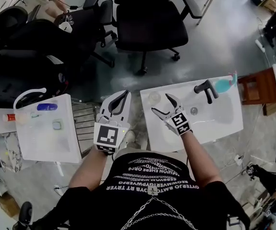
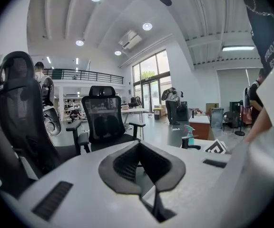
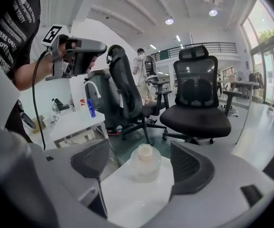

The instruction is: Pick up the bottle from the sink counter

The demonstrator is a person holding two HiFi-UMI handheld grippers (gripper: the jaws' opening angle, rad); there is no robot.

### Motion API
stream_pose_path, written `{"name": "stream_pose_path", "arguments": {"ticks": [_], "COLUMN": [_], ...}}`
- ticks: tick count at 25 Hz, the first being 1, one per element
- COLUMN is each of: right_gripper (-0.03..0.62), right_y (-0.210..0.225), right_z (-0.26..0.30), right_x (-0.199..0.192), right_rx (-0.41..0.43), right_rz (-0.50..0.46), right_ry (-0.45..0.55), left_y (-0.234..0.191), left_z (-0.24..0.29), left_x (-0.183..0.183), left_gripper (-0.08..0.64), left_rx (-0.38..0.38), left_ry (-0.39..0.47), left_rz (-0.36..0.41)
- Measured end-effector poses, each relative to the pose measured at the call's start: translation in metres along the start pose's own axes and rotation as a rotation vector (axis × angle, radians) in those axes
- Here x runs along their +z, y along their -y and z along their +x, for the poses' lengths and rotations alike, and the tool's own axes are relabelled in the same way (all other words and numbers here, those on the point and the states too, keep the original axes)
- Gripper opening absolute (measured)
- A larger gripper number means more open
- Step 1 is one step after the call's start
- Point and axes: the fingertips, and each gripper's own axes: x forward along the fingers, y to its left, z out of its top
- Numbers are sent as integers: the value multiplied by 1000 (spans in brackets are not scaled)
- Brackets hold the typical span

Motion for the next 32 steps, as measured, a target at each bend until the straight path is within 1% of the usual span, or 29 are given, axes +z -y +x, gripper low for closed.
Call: {"name": "stream_pose_path", "arguments": {"ticks": [5, 13, 18, 22, 23, 24, 27, 30, 32], "right_gripper": [380, 380, 380, 377, 367, 336, 333, 333, 333], "right_y": [11, 18, 14, 14, 16, 17, 21, 20, 21], "right_z": [31, 73, 90, 101, 102, 103, 104, 106, 102], "right_x": [-21, -46, -63, -73, -74, -74, -74, -77, -76], "right_rx": [67, 115, 132, 111, 92, 69, 15, 15, 0], "right_rz": [-27, -63, -90, -106, -114, -126, -163, -157, -148], "right_ry": [-39, -86, -119, -131, -125, -117, -93, -106, -119], "left_y": [-8, -22, -23, -25, -26, -26, -28, -29, -29], "left_z": [9, 16, 20, 20, 19, 19, 16, 13, 11], "left_x": [-17, -40, -41, -43, -44, -45, -46, -43, -38], "left_gripper": [5, 6, 5, 6, 6, 5, 5, 5, 5], "left_rx": [51, 106, 112, 110, 109, 109, 108, 103, 93], "left_ry": [-42, -88, -84, -87, -89, -91, -94, -92, -83], "left_rz": [-14, -31, -32, -28, -27, -25, -20, -11, 1]}}
